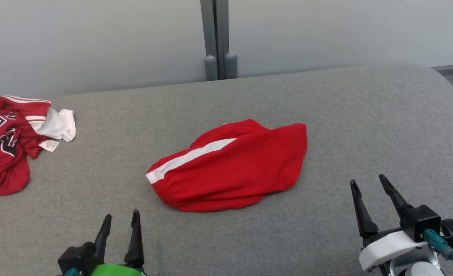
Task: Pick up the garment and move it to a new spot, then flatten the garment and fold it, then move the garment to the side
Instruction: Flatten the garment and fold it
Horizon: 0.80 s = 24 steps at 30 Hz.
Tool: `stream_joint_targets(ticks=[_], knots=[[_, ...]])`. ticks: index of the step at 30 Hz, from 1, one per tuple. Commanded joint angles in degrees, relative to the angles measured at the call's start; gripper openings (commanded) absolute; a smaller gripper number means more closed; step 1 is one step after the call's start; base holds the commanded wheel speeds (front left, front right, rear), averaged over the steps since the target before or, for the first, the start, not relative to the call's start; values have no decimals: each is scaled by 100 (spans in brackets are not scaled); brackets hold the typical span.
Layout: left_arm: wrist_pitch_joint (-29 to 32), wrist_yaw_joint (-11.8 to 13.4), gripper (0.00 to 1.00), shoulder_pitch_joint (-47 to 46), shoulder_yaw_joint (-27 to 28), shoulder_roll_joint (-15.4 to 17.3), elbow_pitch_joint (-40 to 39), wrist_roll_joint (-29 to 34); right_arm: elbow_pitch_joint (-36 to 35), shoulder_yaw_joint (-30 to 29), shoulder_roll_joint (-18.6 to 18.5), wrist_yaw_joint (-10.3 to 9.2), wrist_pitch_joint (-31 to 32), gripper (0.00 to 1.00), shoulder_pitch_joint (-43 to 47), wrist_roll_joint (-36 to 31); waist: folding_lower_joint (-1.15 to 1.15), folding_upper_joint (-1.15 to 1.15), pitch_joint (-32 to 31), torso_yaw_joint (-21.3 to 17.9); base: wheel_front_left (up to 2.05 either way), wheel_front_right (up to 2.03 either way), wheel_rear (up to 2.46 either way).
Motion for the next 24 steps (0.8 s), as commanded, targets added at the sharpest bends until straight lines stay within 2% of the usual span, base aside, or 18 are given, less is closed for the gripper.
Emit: stream_joint_targets(ticks=[1,16,20,24], knots=[[2,-41,100,-7,38,2,11,12,20,-10,-20,-6,-28,100,-6,32,0,0,2,2,0,0,0],[1,-47,100,-111,-34,-15,34,-23,86,16,-20,-6,-28,100,-159,-118,0,0,79,137,0,0,0],[2,-46,100,-162,-83,-15,-1,-32,242,51,-20,-6,-28,100,-522,-395,0,0,188,230,0,0,0],[1,-47,100,-285,-133,-14,-67,-33,711,41,-20,-6,-28,100,-1164,-788,0,0,409,351,0,0,0]])
